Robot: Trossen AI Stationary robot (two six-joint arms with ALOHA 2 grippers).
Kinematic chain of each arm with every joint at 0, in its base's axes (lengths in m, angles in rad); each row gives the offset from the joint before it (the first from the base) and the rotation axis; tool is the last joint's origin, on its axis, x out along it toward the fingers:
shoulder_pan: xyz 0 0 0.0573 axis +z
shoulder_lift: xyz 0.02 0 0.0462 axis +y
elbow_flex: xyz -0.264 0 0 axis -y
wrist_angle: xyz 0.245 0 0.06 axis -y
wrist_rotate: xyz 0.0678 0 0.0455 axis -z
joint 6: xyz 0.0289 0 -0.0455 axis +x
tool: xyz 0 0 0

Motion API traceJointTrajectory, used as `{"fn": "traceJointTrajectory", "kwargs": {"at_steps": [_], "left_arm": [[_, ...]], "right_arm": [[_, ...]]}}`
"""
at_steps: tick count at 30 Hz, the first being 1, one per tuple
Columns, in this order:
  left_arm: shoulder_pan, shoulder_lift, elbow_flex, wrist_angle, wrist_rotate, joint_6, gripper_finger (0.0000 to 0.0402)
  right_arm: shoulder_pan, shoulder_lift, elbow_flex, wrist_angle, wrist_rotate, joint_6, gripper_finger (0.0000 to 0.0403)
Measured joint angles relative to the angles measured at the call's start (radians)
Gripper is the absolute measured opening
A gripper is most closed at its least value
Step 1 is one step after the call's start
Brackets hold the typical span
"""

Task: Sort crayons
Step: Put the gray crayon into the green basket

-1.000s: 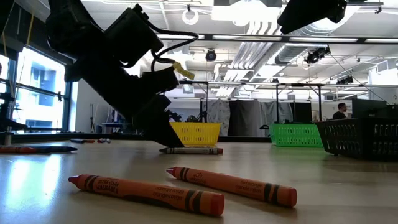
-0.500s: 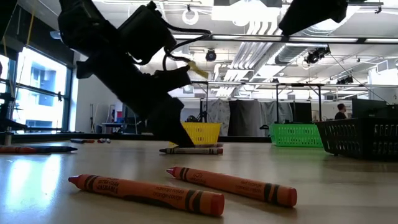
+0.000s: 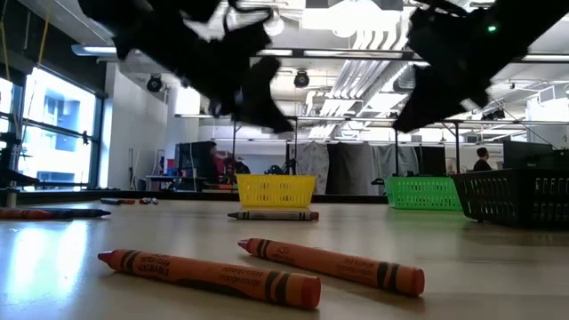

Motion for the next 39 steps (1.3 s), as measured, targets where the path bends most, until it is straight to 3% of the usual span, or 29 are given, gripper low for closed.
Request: {"fn": "traceJointTrajectory", "kwargs": {"at_steps": [8, 13, 18, 27, 39], "left_arm": [[-0.073, -0.15, 0.0, 0.106, -0.165, 0.106, 0.0001], [-0.145, -0.197, 0.0, 0.209, -0.287, 0.197, 0.0001], [-0.199, -0.195, 0.0, 0.304, -0.314, 0.263, 0.0001], [-0.226, -0.148, 0.0, 0.367, -0.325, 0.262, 0.0001], [-0.226, -0.144, 0.0, 0.375, -0.269, 0.233, 0.0001]], "right_arm": [[-0.081, 0.0, -0.109, 0.713, -0.168, -0.459, 0.011], [-0.105, 0.0, -0.109, 0.945, -0.246, -0.636, 0.011], [-0.136, -0.001, -0.109, 1.145, -0.303, -0.757, 0.011], [-0.197, -0.001, -0.108, 1.273, -0.455, -0.771, 0.011], [-0.216, -0.001, -0.108, 1.284, -0.468, -0.754, 0.011]]}}
